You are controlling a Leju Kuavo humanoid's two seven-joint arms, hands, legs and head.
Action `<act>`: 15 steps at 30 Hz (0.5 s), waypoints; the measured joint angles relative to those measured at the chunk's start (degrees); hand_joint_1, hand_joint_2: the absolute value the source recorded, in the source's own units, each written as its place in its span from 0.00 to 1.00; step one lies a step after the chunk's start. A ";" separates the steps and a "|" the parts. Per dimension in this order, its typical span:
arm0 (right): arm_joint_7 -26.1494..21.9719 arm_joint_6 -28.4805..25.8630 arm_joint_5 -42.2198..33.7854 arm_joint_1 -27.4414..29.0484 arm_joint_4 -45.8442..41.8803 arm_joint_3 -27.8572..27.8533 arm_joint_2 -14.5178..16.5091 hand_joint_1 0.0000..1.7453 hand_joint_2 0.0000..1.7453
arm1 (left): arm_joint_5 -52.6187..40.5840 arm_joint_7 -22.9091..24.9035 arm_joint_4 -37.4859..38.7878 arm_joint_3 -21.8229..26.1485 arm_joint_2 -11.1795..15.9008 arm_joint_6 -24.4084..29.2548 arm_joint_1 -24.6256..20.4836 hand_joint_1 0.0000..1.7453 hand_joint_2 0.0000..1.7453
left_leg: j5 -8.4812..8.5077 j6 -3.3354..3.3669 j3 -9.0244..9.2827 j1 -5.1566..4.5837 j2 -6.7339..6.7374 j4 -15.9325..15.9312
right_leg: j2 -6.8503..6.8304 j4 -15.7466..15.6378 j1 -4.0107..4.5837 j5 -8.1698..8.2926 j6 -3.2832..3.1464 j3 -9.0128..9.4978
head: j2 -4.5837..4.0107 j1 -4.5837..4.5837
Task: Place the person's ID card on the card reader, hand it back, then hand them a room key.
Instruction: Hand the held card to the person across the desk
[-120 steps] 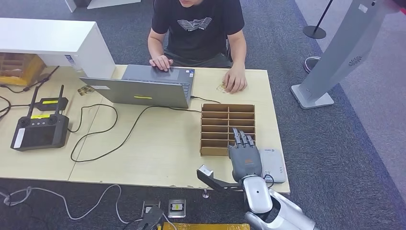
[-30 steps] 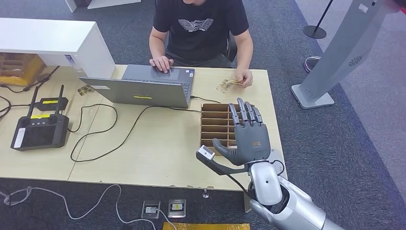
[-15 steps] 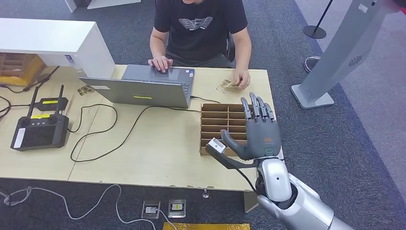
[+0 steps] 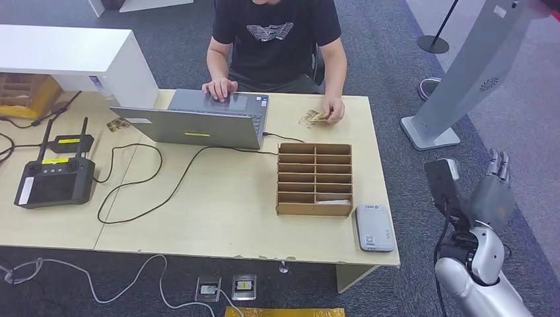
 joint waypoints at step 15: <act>-10.03 -1.62 -16.23 16.70 3.58 -25.04 0.29 0.00 0.00 | 0.92 0.02 0.21 -2.02 0.76 -0.06 -0.45 0.00 0.00 | 0.00 -0.01 -0.04 0.06 -0.09 -0.03 | -0.08 0.02 0.07 -0.02 0.00 -0.02 | 0.00 -0.01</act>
